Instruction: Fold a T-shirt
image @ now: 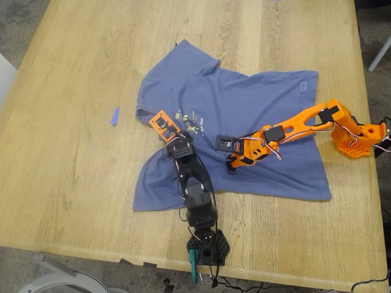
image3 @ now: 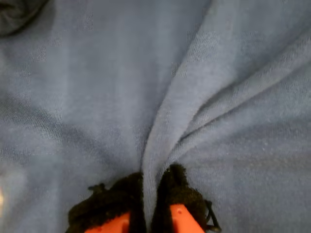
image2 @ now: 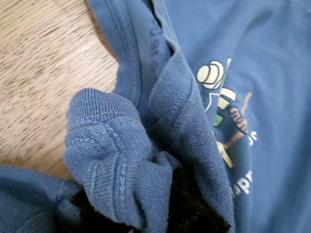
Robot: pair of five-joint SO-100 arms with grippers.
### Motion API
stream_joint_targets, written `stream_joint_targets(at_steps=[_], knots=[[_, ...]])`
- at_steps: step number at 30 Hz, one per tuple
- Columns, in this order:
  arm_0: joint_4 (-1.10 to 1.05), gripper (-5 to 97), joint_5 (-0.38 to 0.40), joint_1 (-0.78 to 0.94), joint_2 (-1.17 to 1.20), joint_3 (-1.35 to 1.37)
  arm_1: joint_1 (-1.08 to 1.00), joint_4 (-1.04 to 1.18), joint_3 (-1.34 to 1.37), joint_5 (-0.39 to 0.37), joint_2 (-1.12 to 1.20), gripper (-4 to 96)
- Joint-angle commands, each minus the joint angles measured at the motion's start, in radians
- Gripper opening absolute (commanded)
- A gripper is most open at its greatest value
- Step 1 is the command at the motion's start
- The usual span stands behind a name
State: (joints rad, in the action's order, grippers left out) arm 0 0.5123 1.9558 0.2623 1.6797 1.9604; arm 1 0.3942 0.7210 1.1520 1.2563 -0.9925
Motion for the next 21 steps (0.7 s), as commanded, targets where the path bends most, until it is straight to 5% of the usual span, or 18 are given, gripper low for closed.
stream_joint_targets(at_steps=[1,21], knots=[[0.038,0,-0.005,-0.029,0.156,-0.115,-0.031,-0.008,-0.078,0.014,-0.035,0.1],[0.199,0,-0.023,-0.229,0.268,-0.345,-0.318,0.020,-0.400,0.040,-0.118,0.0]])
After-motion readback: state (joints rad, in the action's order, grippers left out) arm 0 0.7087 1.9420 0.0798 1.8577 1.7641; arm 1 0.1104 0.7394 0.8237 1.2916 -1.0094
